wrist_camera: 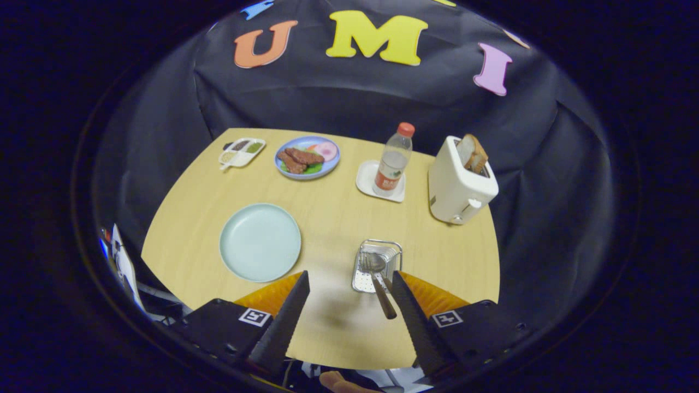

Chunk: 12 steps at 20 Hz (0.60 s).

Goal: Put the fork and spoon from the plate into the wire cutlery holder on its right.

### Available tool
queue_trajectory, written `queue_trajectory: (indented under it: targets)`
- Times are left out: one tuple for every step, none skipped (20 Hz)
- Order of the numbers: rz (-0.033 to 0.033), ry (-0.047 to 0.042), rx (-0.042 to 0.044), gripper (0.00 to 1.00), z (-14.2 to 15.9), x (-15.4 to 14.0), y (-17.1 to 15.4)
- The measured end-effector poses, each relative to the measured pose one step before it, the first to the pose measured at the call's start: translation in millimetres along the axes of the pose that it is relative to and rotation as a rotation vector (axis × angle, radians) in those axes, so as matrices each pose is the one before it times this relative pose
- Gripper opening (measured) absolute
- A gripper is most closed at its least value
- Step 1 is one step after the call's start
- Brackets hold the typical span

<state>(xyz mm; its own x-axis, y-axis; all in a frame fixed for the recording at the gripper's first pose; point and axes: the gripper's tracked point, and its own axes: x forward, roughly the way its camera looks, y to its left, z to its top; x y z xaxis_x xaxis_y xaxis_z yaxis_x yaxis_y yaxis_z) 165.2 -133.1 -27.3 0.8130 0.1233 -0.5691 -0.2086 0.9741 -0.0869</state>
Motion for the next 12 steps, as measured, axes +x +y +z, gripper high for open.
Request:
queue_trajectory:
  targets:
    - [-0.00705,-0.05374,-0.00894,0.94,3.98,-10.56,4.72]
    - [-0.01287,-0.06098,-0.01173,0.95,7.29,-12.33,4.95]
    - [-0.01665,-0.06551,-0.01767,0.97,9.23,-10.44,3.13]
    - [-0.01819,-0.07417,-0.01422,0.96,11.83,-14.84,4.75]
    - [-0.00921,-0.06326,-0.00216,0.96,11.98,-13.36,7.85]
    - [-0.00096,-0.05922,0.01146,0.96,13.02,-14.26,6.97]
    - [-0.0069,-0.06194,0.01989,0.97,13.48,-14.92,7.38]
    - [-0.00915,-0.05372,0.02307,0.96,10.58,-14.46,5.47]
    - [-0.00361,-0.0488,0.02416,0.96,12.48,-13.02,6.93]
    - [0.00002,-0.04822,0.02797,0.96,12.28,-14.36,8.24]
    - [-0.00178,-0.05085,0.02329,0.96,12.46,-10.92,7.2]
    - [-0.01387,-0.03751,0.01205,0.96,8.81,-9.36,0.9]
